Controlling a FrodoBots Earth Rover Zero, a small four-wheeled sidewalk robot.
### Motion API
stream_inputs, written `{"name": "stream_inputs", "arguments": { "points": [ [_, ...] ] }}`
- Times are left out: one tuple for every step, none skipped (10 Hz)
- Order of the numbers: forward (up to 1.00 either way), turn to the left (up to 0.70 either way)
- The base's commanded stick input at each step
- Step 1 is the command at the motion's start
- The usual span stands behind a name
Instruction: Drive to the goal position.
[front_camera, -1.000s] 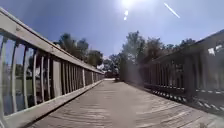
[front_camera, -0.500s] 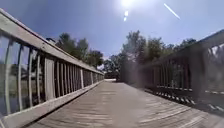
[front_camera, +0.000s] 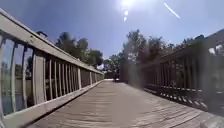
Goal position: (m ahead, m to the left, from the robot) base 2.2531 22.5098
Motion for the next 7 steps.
{"name": "stream_inputs", "arguments": {
  "points": [
    [0.45, 0.00],
    [0.45, 0.00],
    [0.45, 0.00],
    [0.45, 0.00],
    [0.45, 0.00],
    [0.45, 0.00],
    [0.45, 0.00]
  ]
}}
